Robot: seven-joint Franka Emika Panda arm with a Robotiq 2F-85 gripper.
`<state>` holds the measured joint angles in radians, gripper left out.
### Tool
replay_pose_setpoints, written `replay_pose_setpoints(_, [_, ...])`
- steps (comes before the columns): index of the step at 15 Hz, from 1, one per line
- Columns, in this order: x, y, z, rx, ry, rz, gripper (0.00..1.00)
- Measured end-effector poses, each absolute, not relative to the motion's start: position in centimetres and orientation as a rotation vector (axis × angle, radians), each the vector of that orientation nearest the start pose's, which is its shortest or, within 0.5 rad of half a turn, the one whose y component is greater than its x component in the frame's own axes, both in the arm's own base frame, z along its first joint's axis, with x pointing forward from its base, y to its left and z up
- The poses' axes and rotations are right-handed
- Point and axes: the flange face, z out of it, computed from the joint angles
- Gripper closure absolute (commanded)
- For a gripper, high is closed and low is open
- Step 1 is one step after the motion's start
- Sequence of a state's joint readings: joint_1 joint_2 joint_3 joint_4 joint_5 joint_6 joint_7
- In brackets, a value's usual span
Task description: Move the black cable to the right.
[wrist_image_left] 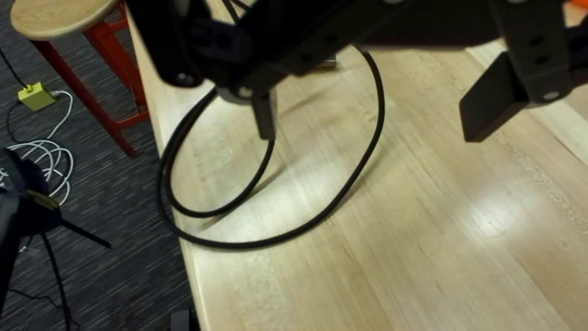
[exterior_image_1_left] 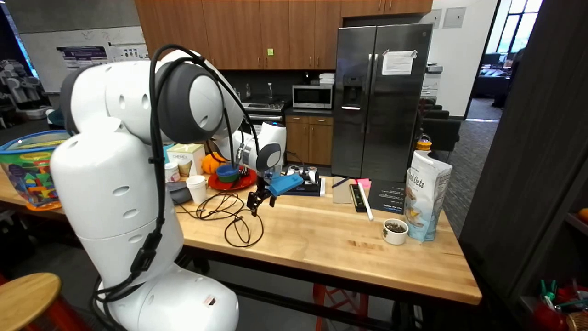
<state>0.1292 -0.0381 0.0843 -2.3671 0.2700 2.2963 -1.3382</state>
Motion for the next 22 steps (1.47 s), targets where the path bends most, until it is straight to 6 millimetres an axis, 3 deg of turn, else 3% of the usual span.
replay_pose_setpoints(7, [50.8,11.3,31.1,-2.34,-1.758,-0.243,0.0])
replay_pose_setpoints(14, [51.6,11.2,28.1,-2.309,-1.662,-0.152,0.0])
replay_pose_setpoints(22, [51.5,11.7,27.9,-2.26,-1.629,-0.075,0.0])
